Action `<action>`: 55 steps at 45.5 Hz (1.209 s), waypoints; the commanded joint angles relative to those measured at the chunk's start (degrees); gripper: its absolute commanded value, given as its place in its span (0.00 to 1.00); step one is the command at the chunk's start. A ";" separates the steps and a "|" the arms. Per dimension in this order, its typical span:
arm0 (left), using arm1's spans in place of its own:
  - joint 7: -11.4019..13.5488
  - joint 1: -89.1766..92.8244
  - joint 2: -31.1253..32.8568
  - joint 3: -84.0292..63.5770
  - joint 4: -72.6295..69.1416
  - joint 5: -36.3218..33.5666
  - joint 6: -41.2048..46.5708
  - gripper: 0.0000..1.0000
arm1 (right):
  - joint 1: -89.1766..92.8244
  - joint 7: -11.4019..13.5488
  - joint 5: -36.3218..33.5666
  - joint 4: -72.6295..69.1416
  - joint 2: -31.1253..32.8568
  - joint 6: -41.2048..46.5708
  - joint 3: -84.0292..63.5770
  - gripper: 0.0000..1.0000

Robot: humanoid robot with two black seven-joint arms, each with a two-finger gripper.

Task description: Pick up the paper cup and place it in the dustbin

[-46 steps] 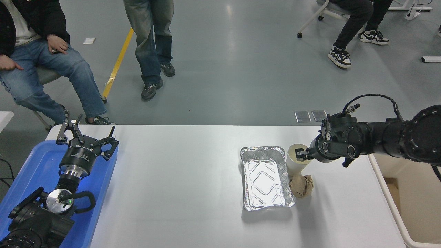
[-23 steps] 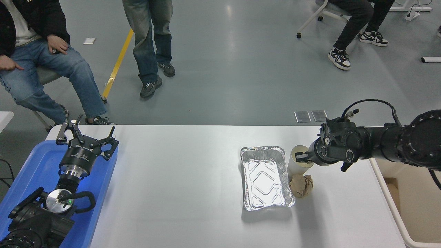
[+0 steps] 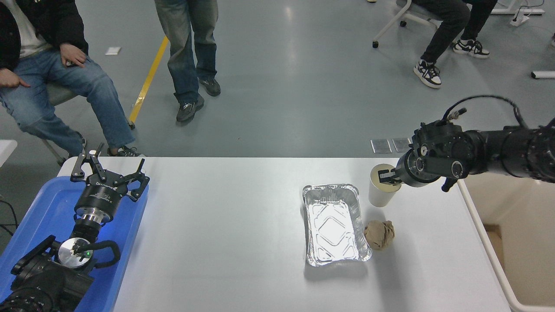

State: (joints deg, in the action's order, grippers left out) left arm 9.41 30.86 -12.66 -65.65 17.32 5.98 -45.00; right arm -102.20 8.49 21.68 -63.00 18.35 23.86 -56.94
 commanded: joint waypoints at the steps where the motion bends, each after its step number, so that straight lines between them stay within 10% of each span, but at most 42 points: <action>1: -0.01 -0.10 -0.08 0.00 -0.01 0.00 0.00 0.99 | -23.46 -0.40 -1.72 -14.95 9.51 15.24 -1.51 0.00; 34: 0.08 -0.10 -0.08 0.00 -0.01 0.00 0.00 0.99 | -42.56 -0.31 -6.83 -21.02 10.48 21.14 -7.13 0.00; 55: 0.17 -0.18 -0.08 -0.09 -0.01 0.00 0.00 0.99 | -30.79 -0.40 11.44 -13.91 20.93 21.14 -9.42 0.00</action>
State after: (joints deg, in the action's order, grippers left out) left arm 9.55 30.69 -12.74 -65.71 17.32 5.98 -45.00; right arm -139.57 8.14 23.28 -81.54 33.07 44.92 -65.98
